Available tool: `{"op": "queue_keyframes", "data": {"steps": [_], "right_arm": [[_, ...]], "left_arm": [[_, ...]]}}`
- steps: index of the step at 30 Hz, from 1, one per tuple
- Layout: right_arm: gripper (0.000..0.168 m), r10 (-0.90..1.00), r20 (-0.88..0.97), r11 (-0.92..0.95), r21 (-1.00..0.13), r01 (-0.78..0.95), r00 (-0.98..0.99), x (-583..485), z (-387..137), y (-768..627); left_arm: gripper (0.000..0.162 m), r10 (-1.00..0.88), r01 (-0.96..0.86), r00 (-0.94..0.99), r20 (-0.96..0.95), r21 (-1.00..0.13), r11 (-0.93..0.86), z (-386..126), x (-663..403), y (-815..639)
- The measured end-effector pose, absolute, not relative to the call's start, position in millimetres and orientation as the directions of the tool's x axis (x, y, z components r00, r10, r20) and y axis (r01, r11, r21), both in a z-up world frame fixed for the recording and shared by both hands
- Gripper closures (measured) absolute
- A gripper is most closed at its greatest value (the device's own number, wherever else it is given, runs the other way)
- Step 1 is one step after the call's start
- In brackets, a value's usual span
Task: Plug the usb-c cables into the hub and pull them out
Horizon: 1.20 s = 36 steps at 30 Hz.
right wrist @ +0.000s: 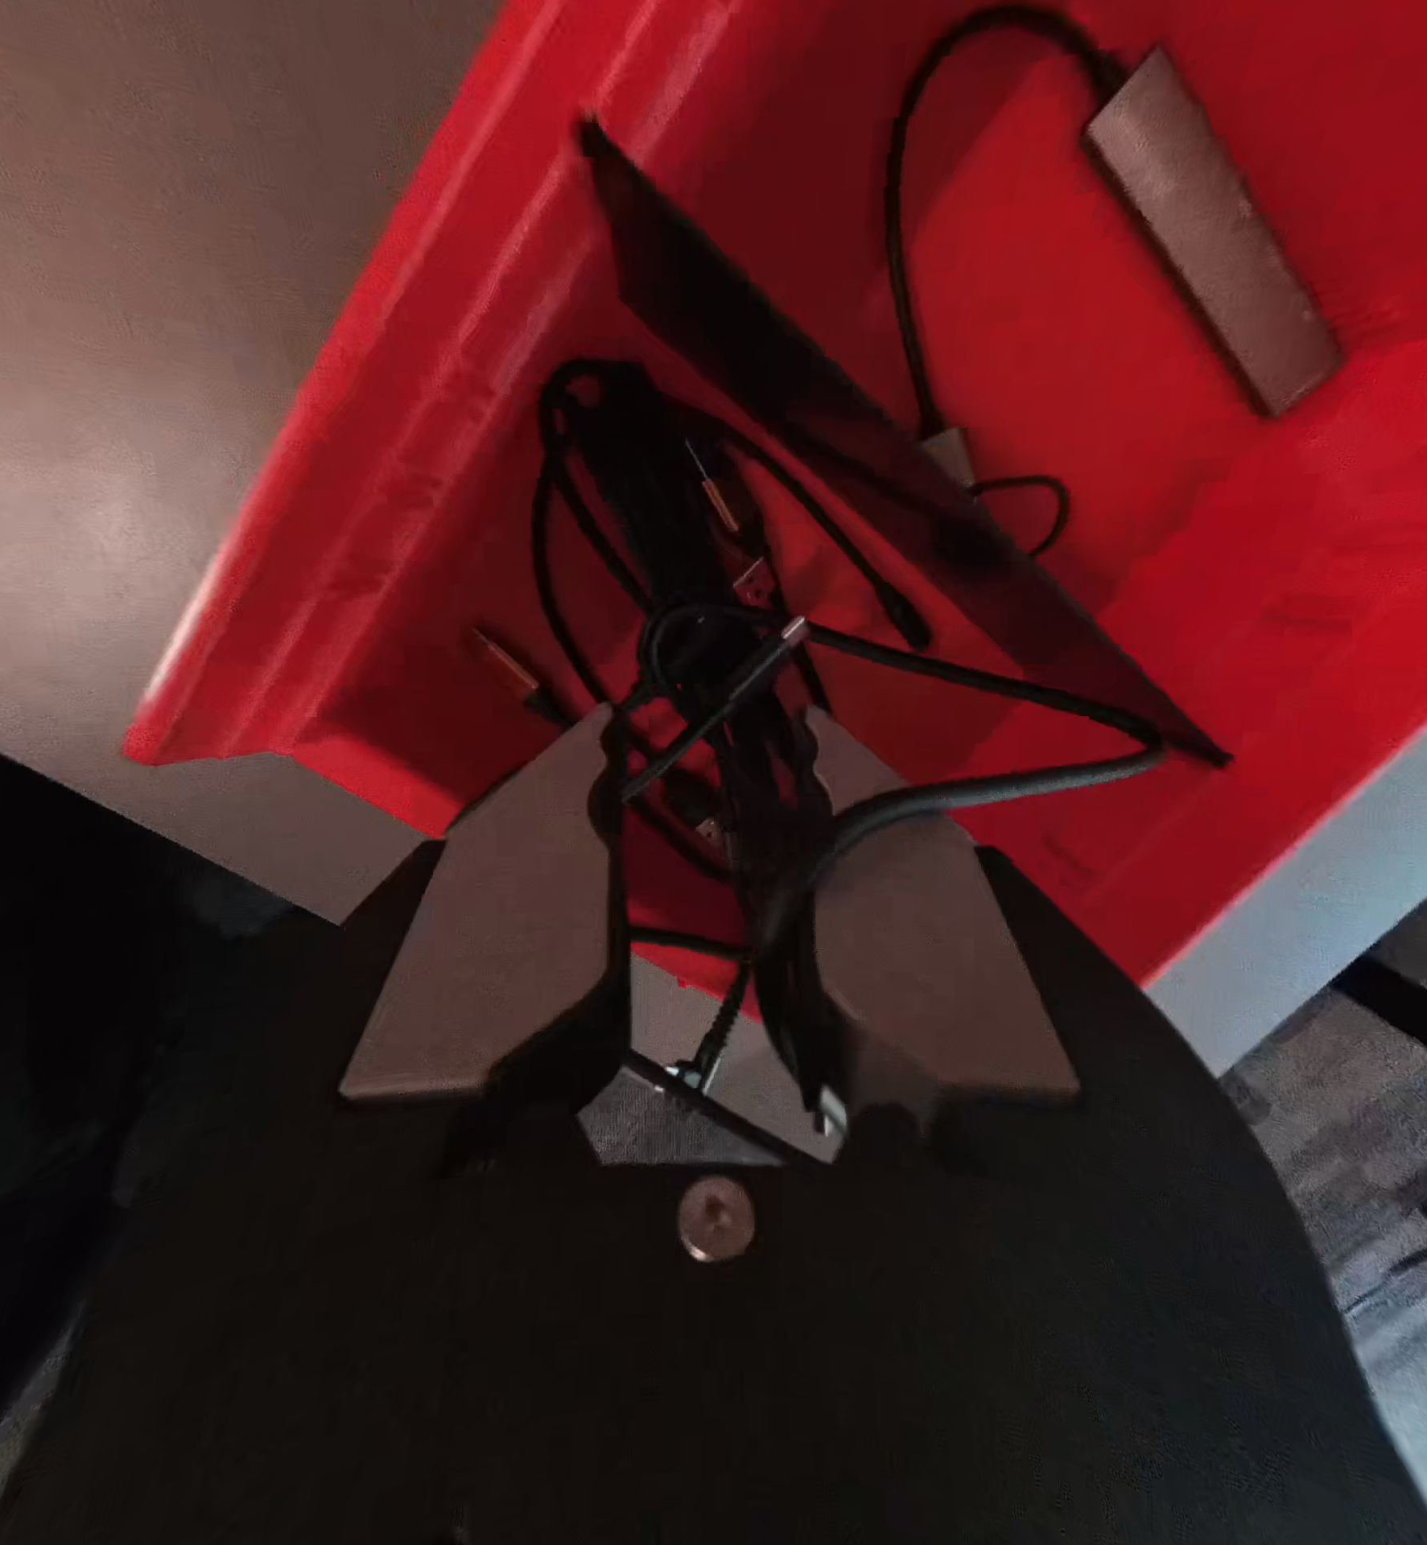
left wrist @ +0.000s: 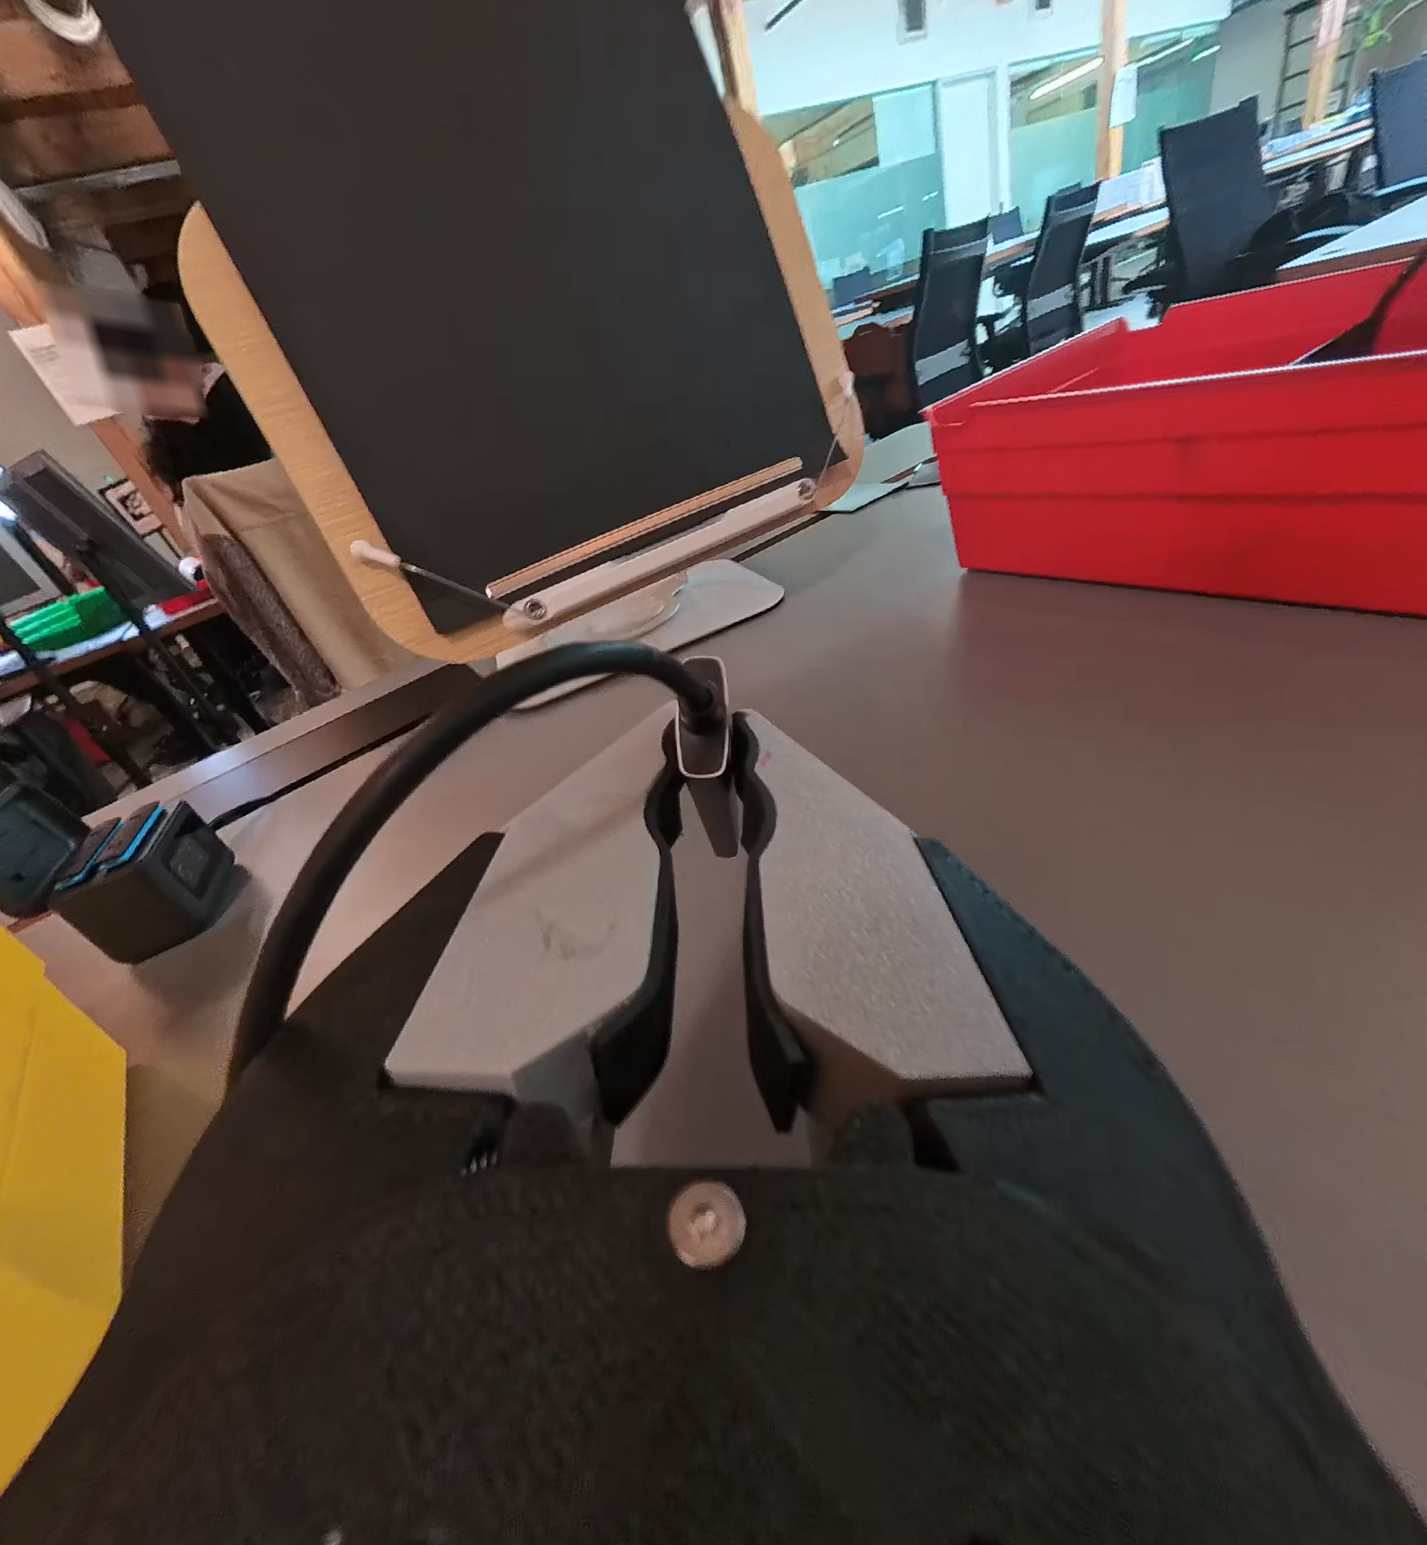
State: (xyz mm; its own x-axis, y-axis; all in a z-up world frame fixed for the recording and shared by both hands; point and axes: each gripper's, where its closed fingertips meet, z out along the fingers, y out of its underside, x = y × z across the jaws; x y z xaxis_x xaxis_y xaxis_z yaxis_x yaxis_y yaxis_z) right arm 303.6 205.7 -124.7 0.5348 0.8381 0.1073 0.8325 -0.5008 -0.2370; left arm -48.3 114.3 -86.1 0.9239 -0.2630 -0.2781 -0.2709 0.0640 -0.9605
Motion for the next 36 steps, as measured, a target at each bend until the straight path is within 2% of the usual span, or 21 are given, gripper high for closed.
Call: {"op": "queue_keyframes", "data": {"steps": [2, 3, 9, 12, 14, 16, 19, 21, 22, 23, 25, 28, 30, 31, 36], "right_arm": [[0.115, 0.846, 0.112, -0.469, -0.308, 0.828, 0.521, 295.6, -100.4, 204.4], [0.112, 0.847, 0.122, -0.458, -0.329, 0.826, 0.518, 295.2, -88.5, 202.9], [0.111, 0.851, 0.189, -0.358, -0.475, 0.804, 0.491, 278.2, -26.7, 187.6], [0.113, 0.940, 0.109, -0.191, -0.615, 0.765, 0.323, 219.9, -7.8, 147.4], [0.118, 0.989, 0.052, -0.070, -0.673, 0.736, 0.142, 172.4, -12.2, 104.6], [0.117, 1.000, 0.020, 0.006, -0.681, 0.732, 0.010, 134.2, -31.8, 71.0], [0.115, 0.995, 0.053, 0.100, -0.695, 0.712, -0.089, 85.7, -66.2, 50.9], [0.107, 0.991, 0.099, 0.130, -0.681, 0.720, -0.085, 63.6, -90.3, 56.2], [0.108, 0.990, 0.083, 0.137, -0.684, 0.716, -0.109, 54.5, -99.8, 52.2], [0.117, 0.988, 0.052, 0.138, -0.697, 0.704, -0.143, 46.3, -106.4, 45.2], [0.159, 0.981, 0.018, 0.150, -0.703, 0.695, -0.194, 37.9, -115.4, 37.1], [0.162, 0.982, 0.045, 0.158, -0.713, 0.683, -0.181, 37.2, -111.5, 41.4], [0.162, 0.989, 0.103, 0.145, -0.715, 0.684, -0.101, 43.1, -99.5, 57.6], [0.162, 0.989, 0.132, 0.141, -0.731, 0.668, -0.064, 47.2, -88.1, 65.6], [0.163, 0.949, 0.274, 0.127, -0.783, 0.608, 0.154, 90.5, -14.8, 113.9]], "left_arm": [[0.155, -0.290, -0.288, 0.908, -0.304, -0.953, 0.097, -83.5, -40.2, 111.8], [0.155, -0.308, -0.295, 0.898, -0.314, -0.949, 0.110, -83.0, -35.4, 110.4], [0.154, -0.458, -0.279, 0.815, -0.355, -0.933, 0.226, -75.4, -1.5, 92.9], [0.155, -0.545, -0.219, 0.768, -0.335, -0.938, 0.268, -69.4, 12.3, 81.7], [0.154, -0.622, -0.155, 0.717, -0.316, -0.941, 0.300, -63.8, 23.4, 70.5], [0.154, -0.715, -0.036, 0.655, -0.246, -0.954, 0.296, -56.1, 31.2, 57.7], [0.154, -0.787, 0.051, 0.587, -0.191, -0.961, 0.272, -51.6, 35.6, 47.2], [0.154, -0.831, 0.097, 0.533, -0.159, -0.964, 0.247, -50.1, 40.2, 40.5], [0.154, -0.849, 0.114, 0.508, -0.147, -0.965, 0.236, -49.9, 42.3, 37.8], [0.154, -0.868, 0.131, 0.479, -0.130, -0.967, 0.217, -50.0, 44.6, 34.8], [0.154, -0.885, 0.150, 0.453, -0.102, -0.971, 0.188, -50.1, 46.4, 33.2], [0.149, -0.875, 0.200, 0.484, -0.010, -0.972, 0.122, -48.5, 39.6, 43.0], [0.137, -0.853, 0.215, 0.519, 0.055, -0.974, 0.068, -51.7, 35.0, 53.2], [0.136, -0.843, 0.208, 0.534, 0.067, -0.977, 0.054, -54.2, 33.6, 56.9], [0.146, -0.869, 0.178, 0.495, 0.026, -0.981, 0.072, -56.3, 42.9, 47.5]]}}
